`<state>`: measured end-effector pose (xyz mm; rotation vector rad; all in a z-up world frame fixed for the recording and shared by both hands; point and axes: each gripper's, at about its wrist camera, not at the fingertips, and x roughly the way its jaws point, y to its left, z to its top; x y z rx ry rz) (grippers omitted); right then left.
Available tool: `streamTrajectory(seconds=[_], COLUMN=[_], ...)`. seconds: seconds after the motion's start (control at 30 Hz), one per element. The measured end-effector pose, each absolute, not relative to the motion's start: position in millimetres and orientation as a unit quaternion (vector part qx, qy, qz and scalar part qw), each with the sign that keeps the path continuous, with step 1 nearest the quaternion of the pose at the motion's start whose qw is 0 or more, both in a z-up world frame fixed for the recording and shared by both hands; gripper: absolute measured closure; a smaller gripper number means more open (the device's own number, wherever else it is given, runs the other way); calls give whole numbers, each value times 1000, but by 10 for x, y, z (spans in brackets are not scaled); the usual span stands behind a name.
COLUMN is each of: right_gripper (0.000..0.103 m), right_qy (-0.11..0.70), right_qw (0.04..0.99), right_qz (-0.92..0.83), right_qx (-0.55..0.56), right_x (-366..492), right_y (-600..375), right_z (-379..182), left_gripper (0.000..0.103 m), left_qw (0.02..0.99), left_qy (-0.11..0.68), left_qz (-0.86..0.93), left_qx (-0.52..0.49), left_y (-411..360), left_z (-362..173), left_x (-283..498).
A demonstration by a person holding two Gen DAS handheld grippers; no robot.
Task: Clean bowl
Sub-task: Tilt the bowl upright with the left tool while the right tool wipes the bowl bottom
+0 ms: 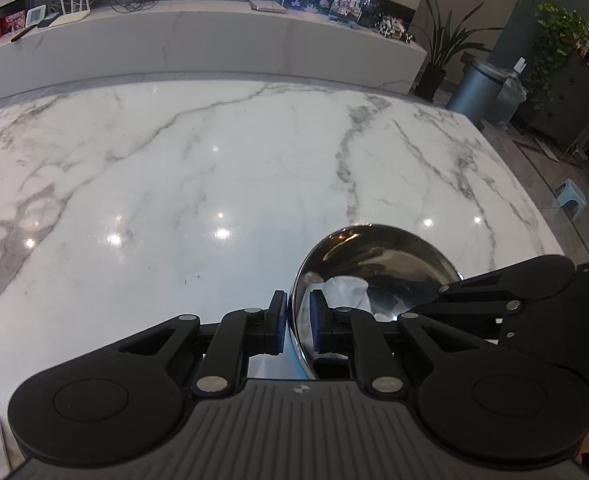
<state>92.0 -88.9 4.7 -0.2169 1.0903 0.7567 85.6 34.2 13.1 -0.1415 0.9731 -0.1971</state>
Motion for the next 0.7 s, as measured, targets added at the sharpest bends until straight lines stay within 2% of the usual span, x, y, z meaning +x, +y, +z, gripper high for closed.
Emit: streamTrajectory(seconds=[0.1,0.7], right_gripper=[85,84], right_qy=[499,492], right_qw=[789,809], right_qz=[336,281], right_qx=[-123,-155], right_x=[905,957], right_y=[-868,-958], right_z=[46,-7], left_gripper=[95,95], left_qw=[878,871], left_qy=[467,475], left_qz=[-88,-95], left_qx=[-61,-74], left_y=[342,370], left_z=[128,104], left_x=[848,860])
